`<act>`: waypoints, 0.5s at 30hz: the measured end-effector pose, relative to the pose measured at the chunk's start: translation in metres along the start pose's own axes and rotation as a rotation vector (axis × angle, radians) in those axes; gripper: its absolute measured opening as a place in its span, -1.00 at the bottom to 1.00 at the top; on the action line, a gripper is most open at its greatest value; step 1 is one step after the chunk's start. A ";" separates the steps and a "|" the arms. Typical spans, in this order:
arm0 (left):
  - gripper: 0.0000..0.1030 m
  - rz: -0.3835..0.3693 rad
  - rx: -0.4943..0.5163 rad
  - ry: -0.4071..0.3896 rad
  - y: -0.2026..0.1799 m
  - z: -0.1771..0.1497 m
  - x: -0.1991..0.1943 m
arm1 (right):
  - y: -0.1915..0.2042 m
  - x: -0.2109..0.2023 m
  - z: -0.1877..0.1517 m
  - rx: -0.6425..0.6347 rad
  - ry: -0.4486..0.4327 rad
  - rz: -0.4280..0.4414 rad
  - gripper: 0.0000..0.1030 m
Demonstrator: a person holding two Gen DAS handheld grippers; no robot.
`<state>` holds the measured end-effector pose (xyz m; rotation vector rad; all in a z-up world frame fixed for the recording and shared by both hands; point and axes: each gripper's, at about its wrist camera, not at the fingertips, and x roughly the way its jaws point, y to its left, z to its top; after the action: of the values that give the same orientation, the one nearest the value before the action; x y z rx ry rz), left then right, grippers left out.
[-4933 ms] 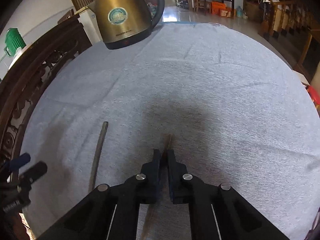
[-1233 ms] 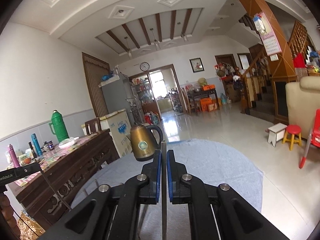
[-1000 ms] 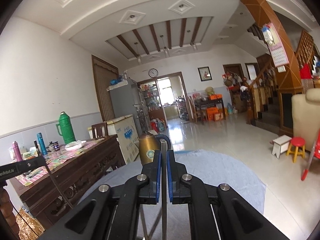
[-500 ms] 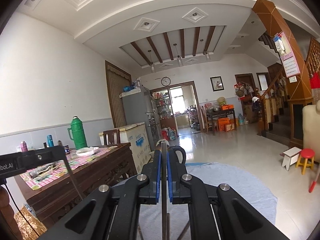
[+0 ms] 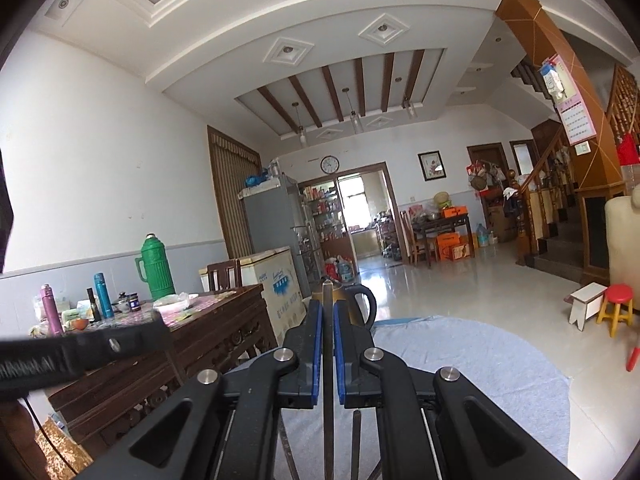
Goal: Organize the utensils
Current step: 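Carry both chopsticks over the green cup and lower them in, then push both chopsticks down into the green cup among the utensils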
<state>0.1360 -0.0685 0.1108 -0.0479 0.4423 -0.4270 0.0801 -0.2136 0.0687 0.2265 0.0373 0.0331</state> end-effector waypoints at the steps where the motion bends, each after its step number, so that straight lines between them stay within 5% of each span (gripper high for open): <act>1: -0.90 0.001 0.000 0.003 -0.001 -0.001 0.001 | 0.000 -0.001 0.001 0.001 -0.003 -0.001 -0.87; 15: -0.90 0.017 0.017 0.033 -0.008 -0.011 0.011 | -0.001 0.010 -0.010 -0.013 0.029 -0.018 -0.87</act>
<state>0.1368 -0.0800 0.0975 -0.0204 0.4711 -0.4154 0.0900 -0.2124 0.0583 0.2126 0.0677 0.0190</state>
